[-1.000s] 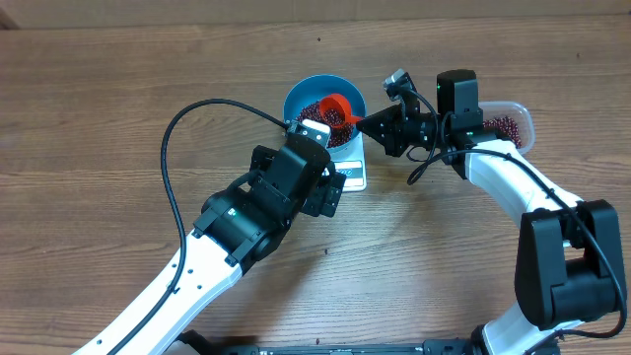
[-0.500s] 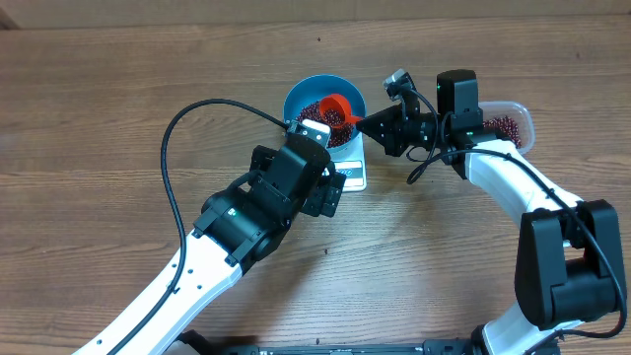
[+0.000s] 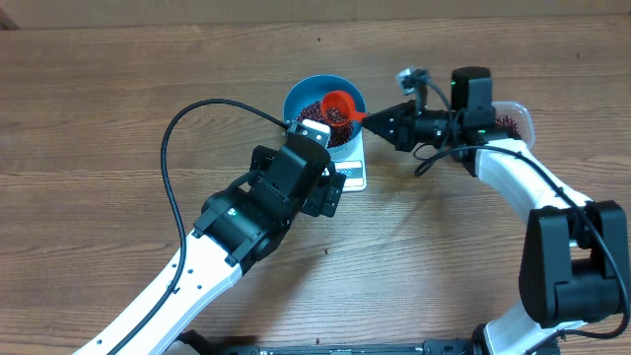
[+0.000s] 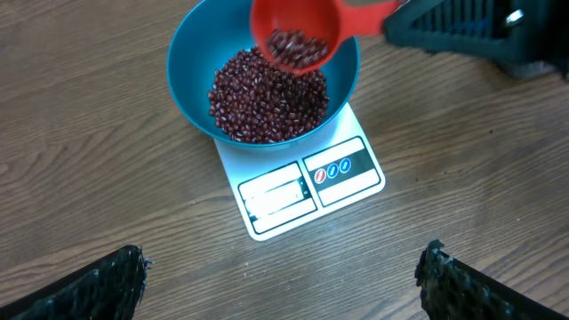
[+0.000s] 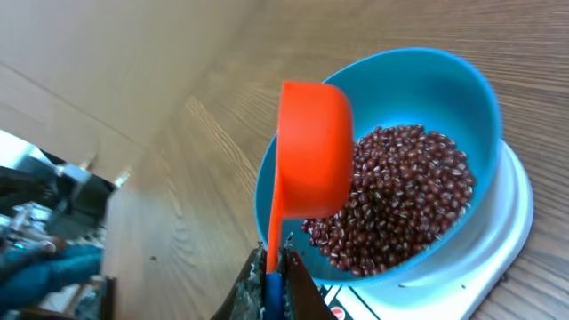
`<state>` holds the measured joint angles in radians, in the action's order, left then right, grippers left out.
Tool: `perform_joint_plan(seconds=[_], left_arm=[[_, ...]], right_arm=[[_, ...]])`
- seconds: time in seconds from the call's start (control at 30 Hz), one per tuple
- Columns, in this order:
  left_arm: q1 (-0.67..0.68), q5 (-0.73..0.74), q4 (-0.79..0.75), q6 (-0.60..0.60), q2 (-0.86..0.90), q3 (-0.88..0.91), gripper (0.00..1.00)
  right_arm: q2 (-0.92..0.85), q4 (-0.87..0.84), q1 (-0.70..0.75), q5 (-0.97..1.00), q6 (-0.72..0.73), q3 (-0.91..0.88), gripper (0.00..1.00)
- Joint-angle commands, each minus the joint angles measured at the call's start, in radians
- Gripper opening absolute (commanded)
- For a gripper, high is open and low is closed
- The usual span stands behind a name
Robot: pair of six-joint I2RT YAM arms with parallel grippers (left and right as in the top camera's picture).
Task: Scoop item into bowl and weigh 150g on scale
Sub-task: 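Move the empty scoop back right over the bean tub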
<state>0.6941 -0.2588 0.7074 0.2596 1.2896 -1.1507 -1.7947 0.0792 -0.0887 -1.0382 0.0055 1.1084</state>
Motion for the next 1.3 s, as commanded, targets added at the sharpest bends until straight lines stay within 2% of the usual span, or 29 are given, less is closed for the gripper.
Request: perform_joint_plan(seconds=[0.0, 0.2, 0.6, 0.97, 1.1, 1.27], left_arm=[[0.0, -0.01, -0.004, 0.007, -0.008, 0.003, 1.0], [0.0, -0.01, -0.004, 0.006, -0.008, 0.003, 0.99], [0.0, -0.01, -0.004, 0.006, -0.008, 0.003, 1.0], [0.0, -0.01, -0.004, 0.006, -0.008, 0.003, 1.0], [0.0, -0.01, -0.004, 0.006, -0.008, 0.003, 0.99], [0.0, -0.01, -0.004, 0.006, -0.008, 0.003, 1.0]], right_arm=[[0.006, -0.007, 0.048, -0.103, 0.079, 0.005, 0.04], [0.018, 0.002, 0.172, -0.235, 0.107, 0.005, 0.04], [0.157, 0.089, 0.423, -0.23, 0.106, 0.005, 0.04], [0.217, 0.247, 0.579, -0.069, 0.032, 0.005, 0.04], [0.23, 0.3, 0.599, 0.015, -0.081, 0.005, 0.04], [0.27, 0.411, 0.6, 0.327, -0.286, 0.005, 0.04]])
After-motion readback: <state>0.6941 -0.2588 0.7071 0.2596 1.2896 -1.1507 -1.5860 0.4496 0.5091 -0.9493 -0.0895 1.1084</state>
